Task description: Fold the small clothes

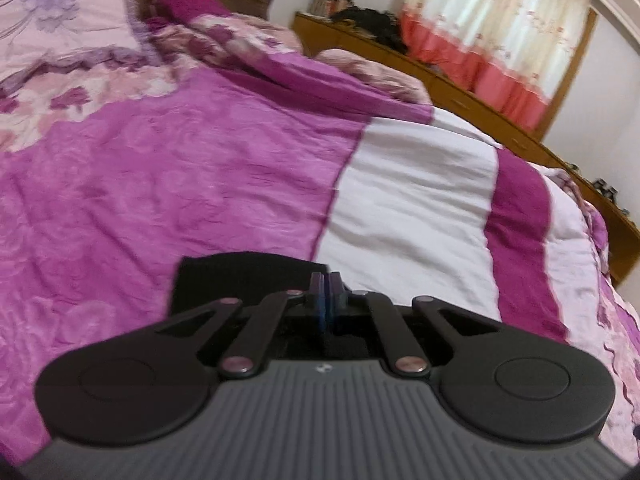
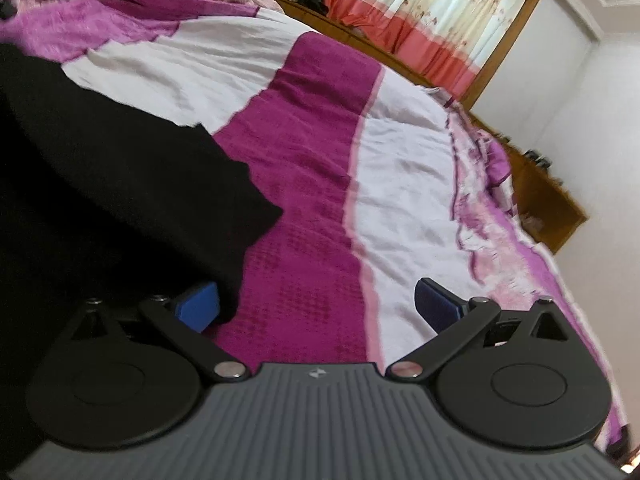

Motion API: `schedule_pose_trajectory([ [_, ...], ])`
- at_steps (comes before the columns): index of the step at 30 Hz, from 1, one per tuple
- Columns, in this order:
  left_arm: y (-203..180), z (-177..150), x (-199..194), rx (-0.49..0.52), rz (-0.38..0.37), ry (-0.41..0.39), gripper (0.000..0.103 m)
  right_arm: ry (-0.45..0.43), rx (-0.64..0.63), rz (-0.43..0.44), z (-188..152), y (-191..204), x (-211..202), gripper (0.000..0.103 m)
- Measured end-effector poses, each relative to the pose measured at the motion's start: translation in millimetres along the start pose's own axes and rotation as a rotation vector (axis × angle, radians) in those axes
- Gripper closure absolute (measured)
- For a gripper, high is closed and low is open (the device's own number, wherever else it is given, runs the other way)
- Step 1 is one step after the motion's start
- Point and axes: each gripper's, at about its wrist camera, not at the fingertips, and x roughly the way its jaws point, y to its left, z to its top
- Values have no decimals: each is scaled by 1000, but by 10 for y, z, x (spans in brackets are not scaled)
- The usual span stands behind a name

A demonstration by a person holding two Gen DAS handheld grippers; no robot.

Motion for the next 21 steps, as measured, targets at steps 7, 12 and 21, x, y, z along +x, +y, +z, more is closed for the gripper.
schedule_pose_trajectory([
  [7, 184, -3, 98, -78, -85, 148, 98, -81, -23, 8, 49, 1, -265, 0],
  [12, 177, -23, 122, -76, -248, 291, 37, -78, -29, 76, 24, 73, -278, 0],
  [21, 144, -433, 391, 33, -145, 319, 22, -193, 278, 273, 160, -233, -446, 0],
])
